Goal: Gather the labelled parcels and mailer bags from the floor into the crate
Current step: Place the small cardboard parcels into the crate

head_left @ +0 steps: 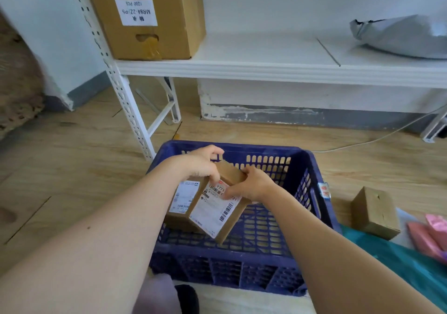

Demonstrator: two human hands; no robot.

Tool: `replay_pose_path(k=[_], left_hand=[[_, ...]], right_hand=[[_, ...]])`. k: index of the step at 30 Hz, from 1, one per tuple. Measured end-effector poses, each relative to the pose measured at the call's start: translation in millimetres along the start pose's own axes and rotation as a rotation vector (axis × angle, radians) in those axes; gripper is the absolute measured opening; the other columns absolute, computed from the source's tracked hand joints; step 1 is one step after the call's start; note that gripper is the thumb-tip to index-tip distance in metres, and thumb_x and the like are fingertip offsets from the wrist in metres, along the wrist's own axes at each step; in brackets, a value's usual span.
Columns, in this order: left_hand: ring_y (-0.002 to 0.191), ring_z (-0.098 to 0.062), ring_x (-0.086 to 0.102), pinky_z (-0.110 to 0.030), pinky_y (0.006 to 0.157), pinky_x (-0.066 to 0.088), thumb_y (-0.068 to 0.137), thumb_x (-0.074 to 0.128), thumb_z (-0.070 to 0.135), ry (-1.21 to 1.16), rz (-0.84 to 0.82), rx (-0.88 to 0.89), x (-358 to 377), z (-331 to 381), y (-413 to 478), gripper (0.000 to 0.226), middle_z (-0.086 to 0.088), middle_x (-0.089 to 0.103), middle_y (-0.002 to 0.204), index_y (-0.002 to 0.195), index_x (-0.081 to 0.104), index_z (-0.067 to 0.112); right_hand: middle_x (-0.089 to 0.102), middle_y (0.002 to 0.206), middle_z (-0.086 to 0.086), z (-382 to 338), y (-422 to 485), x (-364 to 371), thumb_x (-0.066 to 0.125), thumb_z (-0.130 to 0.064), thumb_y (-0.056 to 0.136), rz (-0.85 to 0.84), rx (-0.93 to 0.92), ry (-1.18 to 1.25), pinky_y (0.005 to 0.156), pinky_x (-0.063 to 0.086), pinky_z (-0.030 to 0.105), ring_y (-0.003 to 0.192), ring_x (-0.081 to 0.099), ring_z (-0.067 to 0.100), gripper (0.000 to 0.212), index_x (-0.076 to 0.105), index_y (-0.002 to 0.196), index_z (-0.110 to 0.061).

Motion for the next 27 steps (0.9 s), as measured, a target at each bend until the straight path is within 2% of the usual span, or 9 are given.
replay_pose_path(k=[3,9,13,15,18,21,22,25,27], left_hand=[[0.131,-0.022,0.04,-0.034,0.103,0.039,0.075,0.071,0.004,0.138,0.064,-0.068,-4,-27,5,0.08,-0.002,0.038,0.146,0.143,0.034,0.021],[0.123,-0.024,0.048,-0.035,0.102,0.042,0.084,0.061,0.02,0.426,-0.122,-0.336,17,-112,14,0.047,-0.007,0.049,0.136,0.13,0.053,0.013],[0.097,-0.024,0.06,-0.028,0.07,0.046,0.084,0.058,0.023,0.432,-0.11,-0.392,24,-138,24,0.041,-0.01,0.06,0.111,0.122,0.057,0.006],[0.092,-0.025,0.059,-0.027,0.067,0.044,0.088,0.055,0.023,0.43,-0.122,-0.442,28,-153,25,0.044,-0.014,0.059,0.111,0.127,0.05,0.004],[0.112,-0.028,0.057,-0.031,0.083,0.048,0.092,0.048,0.018,0.409,-0.111,-0.492,30,-172,28,0.042,-0.016,0.053,0.129,0.132,0.045,0.004],[0.121,-0.028,0.052,-0.031,0.096,0.045,0.093,0.046,0.015,0.404,-0.117,-0.529,34,-187,33,0.043,-0.016,0.05,0.133,0.135,0.042,0.004],[0.121,-0.028,0.051,-0.031,0.097,0.044,0.093,0.045,0.015,0.401,-0.118,-0.53,35,-188,35,0.043,-0.016,0.049,0.134,0.135,0.042,0.005],[0.119,-0.028,0.051,-0.031,0.095,0.043,0.095,0.042,0.014,0.406,-0.101,-0.523,38,-193,46,0.04,-0.016,0.048,0.135,0.134,0.042,0.005],[0.118,-0.028,0.051,-0.031,0.094,0.043,0.096,0.039,0.014,0.415,-0.107,-0.511,40,-194,52,0.038,-0.015,0.048,0.135,0.132,0.044,0.006]], right_hand=[[0.059,0.107,0.007,26,3,13,0.08,-0.035,0.068,-0.023,0.204,0.184,0.07,0.055,0.031,0.091,0.061,0.022,0.066,0.044,0.118,-0.009],[0.046,0.136,0.012,39,1,54,0.064,-0.039,0.086,-0.239,0.377,0.314,0.104,0.041,0.041,0.121,0.048,0.029,0.063,0.037,0.136,-0.013],[0.048,0.139,0.011,43,6,85,0.051,-0.036,0.095,-0.318,0.359,0.251,0.101,0.035,0.031,0.084,0.051,0.016,0.052,0.038,0.139,-0.011],[0.053,0.129,0.01,55,14,101,0.052,-0.04,0.094,-0.3,0.409,0.27,0.1,0.039,0.032,0.089,0.049,0.017,0.054,0.039,0.138,-0.011],[0.055,0.088,0.006,65,18,107,0.053,-0.045,0.092,-0.312,0.518,0.323,0.066,0.046,0.029,0.074,0.052,0.017,0.045,0.047,0.121,-0.012],[0.054,0.074,0.005,72,25,105,0.049,-0.036,0.096,-0.342,0.57,0.354,0.044,0.043,0.025,0.064,0.052,0.014,0.025,0.048,0.088,-0.012],[0.054,0.074,0.005,72,29,106,0.049,-0.033,0.097,-0.338,0.581,0.39,0.045,0.045,0.024,0.064,0.053,0.015,0.024,0.047,0.085,-0.013],[0.055,0.082,0.008,81,44,116,0.051,-0.034,0.095,-0.308,0.626,0.473,0.079,0.049,0.035,0.079,0.055,0.022,0.021,0.048,0.088,-0.014],[0.056,0.084,0.01,90,51,119,0.055,-0.035,0.092,-0.285,0.659,0.489,0.091,0.045,0.041,0.088,0.057,0.025,0.022,0.05,0.091,-0.014]])
Point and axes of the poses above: each hand's wrist, its own y-axis towards the middle knuckle, its own x-axis out of the palm, z = x × y, the point moved 9 cm from there along y, towards the middle knuckle
